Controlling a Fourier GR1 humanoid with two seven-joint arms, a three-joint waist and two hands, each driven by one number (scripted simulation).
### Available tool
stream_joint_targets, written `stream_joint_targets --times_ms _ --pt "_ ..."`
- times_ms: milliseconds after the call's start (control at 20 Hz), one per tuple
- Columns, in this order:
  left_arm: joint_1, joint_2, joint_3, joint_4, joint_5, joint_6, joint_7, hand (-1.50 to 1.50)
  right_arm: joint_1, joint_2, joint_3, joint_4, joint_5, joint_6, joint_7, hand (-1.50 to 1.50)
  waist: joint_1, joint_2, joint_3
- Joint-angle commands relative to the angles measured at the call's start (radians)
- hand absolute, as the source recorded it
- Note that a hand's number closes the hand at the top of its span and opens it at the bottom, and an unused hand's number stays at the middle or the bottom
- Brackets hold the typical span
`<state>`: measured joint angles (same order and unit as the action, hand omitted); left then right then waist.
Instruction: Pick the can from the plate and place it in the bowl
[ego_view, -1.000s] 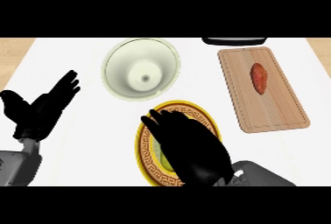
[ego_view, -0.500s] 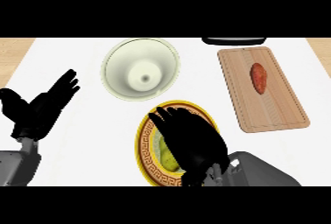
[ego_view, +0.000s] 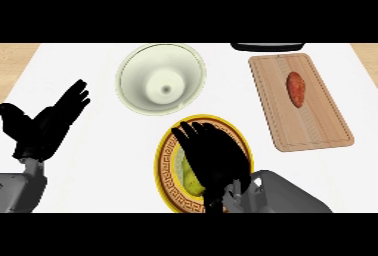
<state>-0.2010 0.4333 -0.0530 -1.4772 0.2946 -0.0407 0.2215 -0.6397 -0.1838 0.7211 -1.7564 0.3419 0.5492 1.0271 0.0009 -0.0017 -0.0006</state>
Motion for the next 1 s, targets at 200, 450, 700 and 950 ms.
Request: stream_joint_targets --times_ms 200,450,700,950 --pt "0.018 -0.014 0.01 -0.048 -0.021 -0.012 0.029 0.0 0.038 0.013 -0.042 0.078 0.052 0.075 0.04 -1.5 0.002 0.0 0.001" --pt "-0.023 -0.058 0.004 -0.05 -0.052 0.031 0.078 0.0 0.014 0.08 -0.093 0.066 0.037 0.149 0.111 -1.5 -0.003 0.0 0.0" --pt "-0.026 -0.053 0.042 -0.012 -0.038 -0.028 0.049 0.0 0.103 0.064 -0.049 0.142 0.167 0.093 -0.011 -1.5 -0.001 0.001 0.0" --pt "0.032 -0.1 0.026 -0.034 -0.091 -0.016 0.002 0.0 0.14 0.08 -0.059 0.222 0.261 0.06 -0.103 -1.5 0.001 0.002 0.0"
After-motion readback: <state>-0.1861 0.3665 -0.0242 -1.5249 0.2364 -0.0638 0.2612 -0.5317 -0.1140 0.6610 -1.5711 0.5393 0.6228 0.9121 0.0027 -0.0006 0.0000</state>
